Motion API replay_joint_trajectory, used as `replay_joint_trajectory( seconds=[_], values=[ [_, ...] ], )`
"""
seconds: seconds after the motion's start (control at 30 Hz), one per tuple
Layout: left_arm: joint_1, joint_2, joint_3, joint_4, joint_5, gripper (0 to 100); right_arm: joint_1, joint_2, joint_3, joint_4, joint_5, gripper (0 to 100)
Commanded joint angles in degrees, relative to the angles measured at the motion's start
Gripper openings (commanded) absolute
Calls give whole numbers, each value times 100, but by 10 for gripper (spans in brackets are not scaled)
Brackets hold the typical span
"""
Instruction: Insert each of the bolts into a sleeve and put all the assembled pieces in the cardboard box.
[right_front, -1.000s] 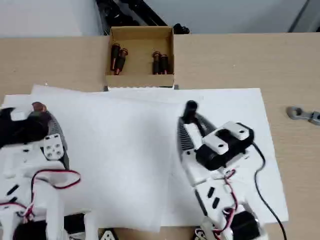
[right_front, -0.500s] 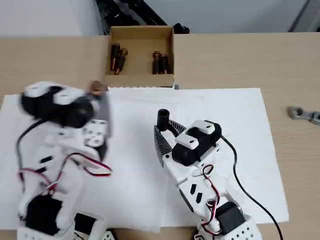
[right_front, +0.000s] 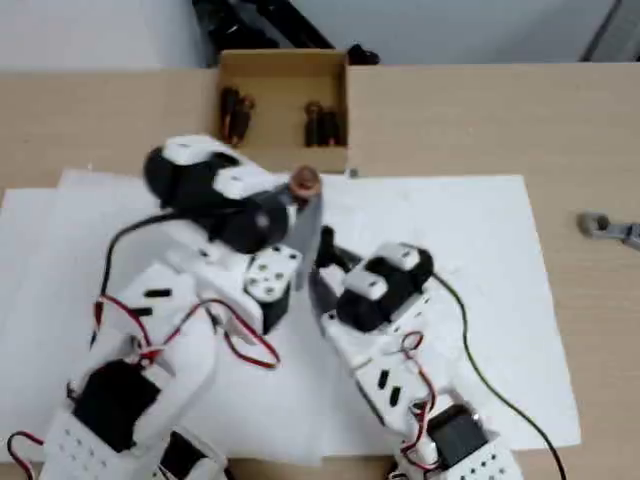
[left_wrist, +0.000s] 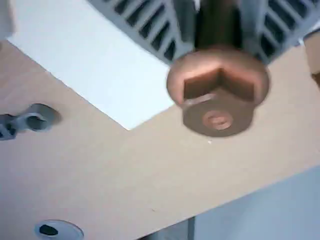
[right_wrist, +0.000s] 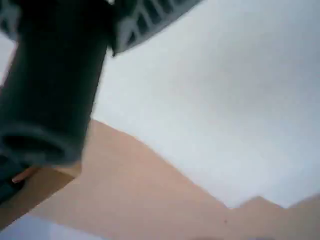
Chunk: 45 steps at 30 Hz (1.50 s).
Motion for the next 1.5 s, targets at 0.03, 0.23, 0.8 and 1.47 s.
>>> replay_joint_trajectory(
  seconds=[0.03, 0.23, 0.8, 1.47],
  values=[
    [35, 53, -295, -123, 185, 6, -224, -22, -62, -163, 229, 4],
    [9, 62, -338, -316, 193, 6, -523, -22, -53, -171, 255, 4],
    [-88, 62, 505, -756, 185, 6, -505, -22, -97, -171, 237, 4],
    [-695, 62, 840, -985, 791, 6, -505, -22, -105, -171, 237, 4]
  ],
)
